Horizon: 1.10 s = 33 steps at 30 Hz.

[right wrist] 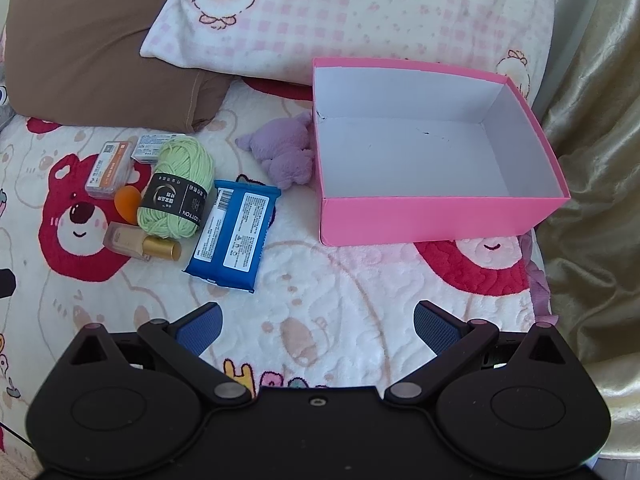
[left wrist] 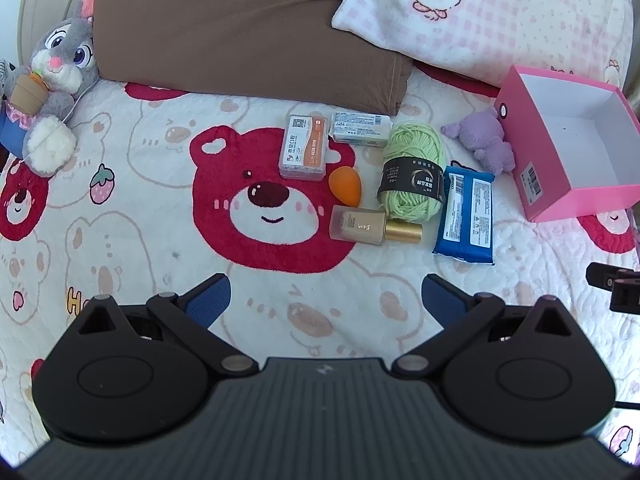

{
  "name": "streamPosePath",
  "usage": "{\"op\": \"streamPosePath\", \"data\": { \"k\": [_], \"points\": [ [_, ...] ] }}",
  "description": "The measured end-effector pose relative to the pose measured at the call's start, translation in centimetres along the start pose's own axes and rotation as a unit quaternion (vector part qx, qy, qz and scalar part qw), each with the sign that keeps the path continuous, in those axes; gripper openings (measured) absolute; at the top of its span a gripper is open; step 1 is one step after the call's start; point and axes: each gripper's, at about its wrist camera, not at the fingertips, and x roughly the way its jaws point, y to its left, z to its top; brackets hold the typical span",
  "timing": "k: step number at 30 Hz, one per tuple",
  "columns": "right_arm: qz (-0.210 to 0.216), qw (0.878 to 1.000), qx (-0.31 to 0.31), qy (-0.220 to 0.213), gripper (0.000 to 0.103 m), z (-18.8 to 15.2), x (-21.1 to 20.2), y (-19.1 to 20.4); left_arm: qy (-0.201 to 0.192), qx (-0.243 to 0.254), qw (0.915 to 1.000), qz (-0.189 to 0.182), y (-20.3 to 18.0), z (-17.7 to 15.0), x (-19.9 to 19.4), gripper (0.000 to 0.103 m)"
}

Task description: Organize objects

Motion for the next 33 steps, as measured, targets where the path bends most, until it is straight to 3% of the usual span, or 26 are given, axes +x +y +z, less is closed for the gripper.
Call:
{"op": "streamPosePath", "data": {
  "k": [33],
  "points": [
    [0.001, 1.0, -0.014, 0.008, 0.103, -0.23, 0.29, 0.47, -0.004, 0.0, 1.0, -0.003, 0.26, -0.01, 0.12, 0.103]
  ]
}}
